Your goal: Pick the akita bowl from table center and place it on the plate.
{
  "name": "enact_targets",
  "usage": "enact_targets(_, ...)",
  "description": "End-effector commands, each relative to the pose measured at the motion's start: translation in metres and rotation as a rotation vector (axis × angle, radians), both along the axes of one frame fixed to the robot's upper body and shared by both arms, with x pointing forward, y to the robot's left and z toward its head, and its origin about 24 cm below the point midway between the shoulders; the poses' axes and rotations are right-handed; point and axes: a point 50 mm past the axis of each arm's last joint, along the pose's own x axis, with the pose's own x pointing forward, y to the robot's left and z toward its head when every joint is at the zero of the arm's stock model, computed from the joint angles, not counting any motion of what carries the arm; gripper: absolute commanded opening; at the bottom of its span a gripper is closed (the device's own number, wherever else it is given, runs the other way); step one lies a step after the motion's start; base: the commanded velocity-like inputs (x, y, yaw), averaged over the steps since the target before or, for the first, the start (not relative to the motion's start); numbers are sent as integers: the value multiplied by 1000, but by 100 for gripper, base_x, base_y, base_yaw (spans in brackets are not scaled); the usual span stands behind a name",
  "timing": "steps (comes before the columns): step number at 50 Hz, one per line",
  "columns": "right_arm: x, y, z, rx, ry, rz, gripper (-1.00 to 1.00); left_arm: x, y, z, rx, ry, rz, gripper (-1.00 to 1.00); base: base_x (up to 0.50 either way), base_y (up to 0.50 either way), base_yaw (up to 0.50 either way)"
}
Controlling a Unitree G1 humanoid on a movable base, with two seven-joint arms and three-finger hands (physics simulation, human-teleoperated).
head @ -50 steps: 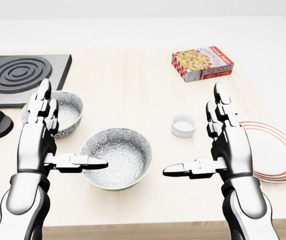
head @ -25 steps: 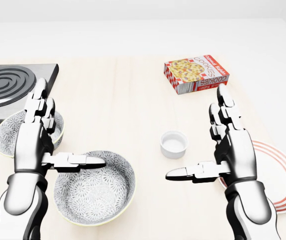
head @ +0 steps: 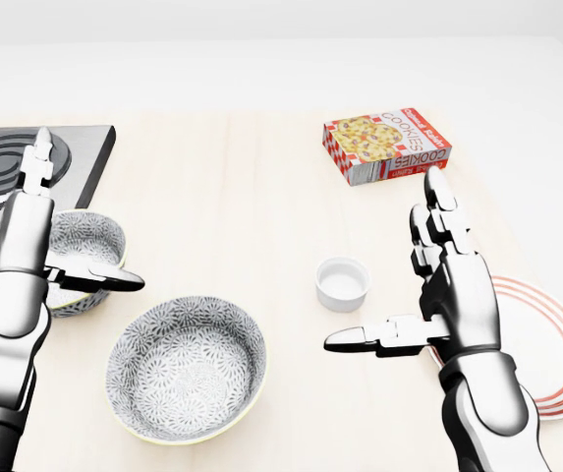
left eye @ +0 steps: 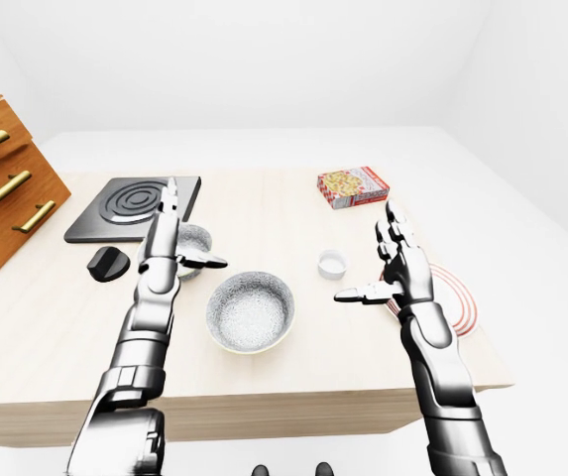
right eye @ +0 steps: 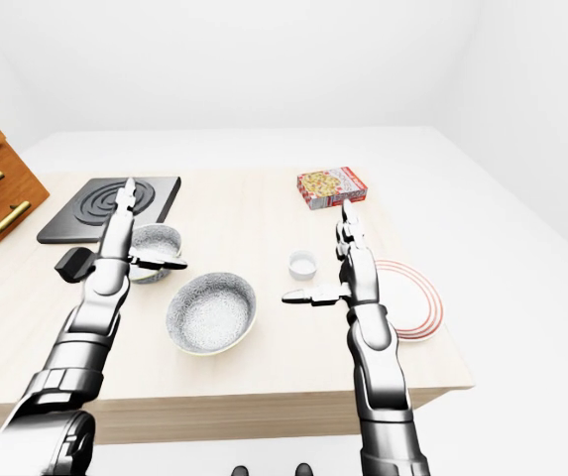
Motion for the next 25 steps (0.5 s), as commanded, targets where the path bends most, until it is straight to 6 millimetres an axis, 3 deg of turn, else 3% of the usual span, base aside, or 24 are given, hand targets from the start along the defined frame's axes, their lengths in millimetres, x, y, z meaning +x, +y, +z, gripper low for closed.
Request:
enact_targets(1, 1, 0, -4, -1, 16, -5, 100, 19, 28, -10, 236, 145, 113, 100, 0, 0, 0)
enact_targets(13, 4, 1, -4, 0, 22, -6, 100, 23, 31, -22, 493, 221, 161, 100, 0, 0, 0)
enact_targets(25, 4, 1, -5, -1, 25, -6, 100, 25, 21, -27, 627, 232, 138, 100, 0, 0, 0)
